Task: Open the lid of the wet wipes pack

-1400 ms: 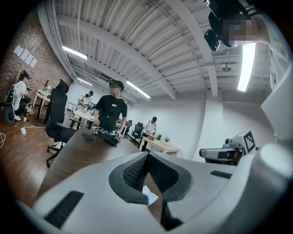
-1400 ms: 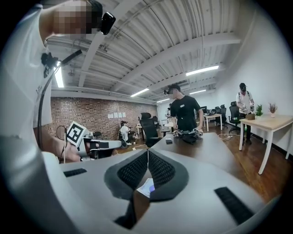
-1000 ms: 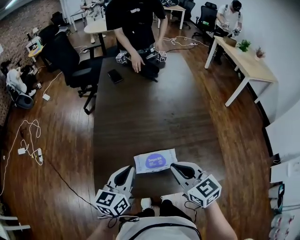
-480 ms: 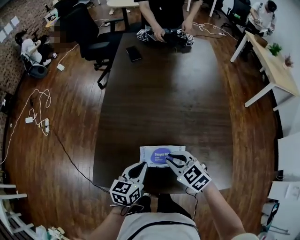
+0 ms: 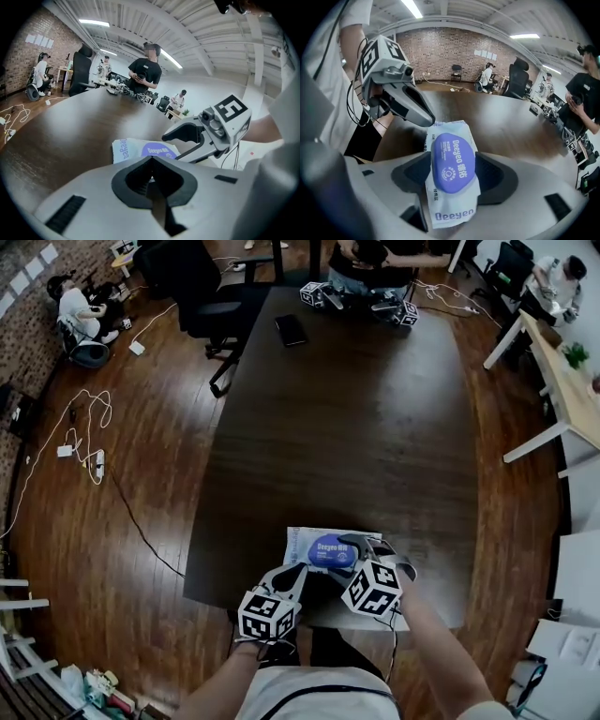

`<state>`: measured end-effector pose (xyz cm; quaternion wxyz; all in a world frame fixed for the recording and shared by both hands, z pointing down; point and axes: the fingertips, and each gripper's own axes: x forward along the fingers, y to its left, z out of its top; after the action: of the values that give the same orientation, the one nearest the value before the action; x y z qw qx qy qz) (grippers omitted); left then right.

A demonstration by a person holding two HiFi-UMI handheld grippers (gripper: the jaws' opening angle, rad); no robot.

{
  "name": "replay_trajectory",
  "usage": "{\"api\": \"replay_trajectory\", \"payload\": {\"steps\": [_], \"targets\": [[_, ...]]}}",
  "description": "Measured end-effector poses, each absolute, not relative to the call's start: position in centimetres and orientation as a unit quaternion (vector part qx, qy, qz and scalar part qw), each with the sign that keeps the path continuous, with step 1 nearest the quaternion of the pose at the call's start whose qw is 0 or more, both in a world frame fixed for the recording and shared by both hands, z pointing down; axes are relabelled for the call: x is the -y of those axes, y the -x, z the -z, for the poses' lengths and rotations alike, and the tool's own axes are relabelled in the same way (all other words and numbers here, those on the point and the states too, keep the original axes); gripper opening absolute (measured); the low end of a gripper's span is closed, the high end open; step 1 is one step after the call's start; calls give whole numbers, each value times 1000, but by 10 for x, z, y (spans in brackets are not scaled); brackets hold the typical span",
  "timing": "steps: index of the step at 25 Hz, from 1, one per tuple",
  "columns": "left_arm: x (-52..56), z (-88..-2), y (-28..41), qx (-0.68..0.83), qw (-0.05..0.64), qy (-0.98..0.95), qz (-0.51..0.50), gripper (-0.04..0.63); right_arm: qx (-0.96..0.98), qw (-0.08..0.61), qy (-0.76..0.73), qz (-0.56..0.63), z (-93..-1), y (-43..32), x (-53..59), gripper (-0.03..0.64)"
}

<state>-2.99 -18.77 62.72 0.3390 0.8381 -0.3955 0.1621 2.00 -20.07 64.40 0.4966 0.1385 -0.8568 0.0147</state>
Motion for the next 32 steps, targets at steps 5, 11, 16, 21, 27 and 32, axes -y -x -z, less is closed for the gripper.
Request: {"api": "replay_trajectory", "payload": {"steps": [5,11,16,21,27,32], "targets": [[185,-641,27,395,345,-833,-176,2,840,527,-128,9,-658,-21,204,282],[187,-650,21,389,351,-830,-193,2,837,534,-121,-6,-665,-20,205,287],[188,-658,18,385,351,-828,-210,2,848,516,-108,-45,-666,-20,206,285],[192,-663,15,387,354,-822,-219,2,859,494,-93,-96,-664,-22,209,285],[193,-663,16,393,354,-819,-222,2,866,464,-66,-174,-661,-24,214,285],[195,-662,16,397,359,-818,-213,2,872,449,-55,-187,-649,-25,220,285]]}}
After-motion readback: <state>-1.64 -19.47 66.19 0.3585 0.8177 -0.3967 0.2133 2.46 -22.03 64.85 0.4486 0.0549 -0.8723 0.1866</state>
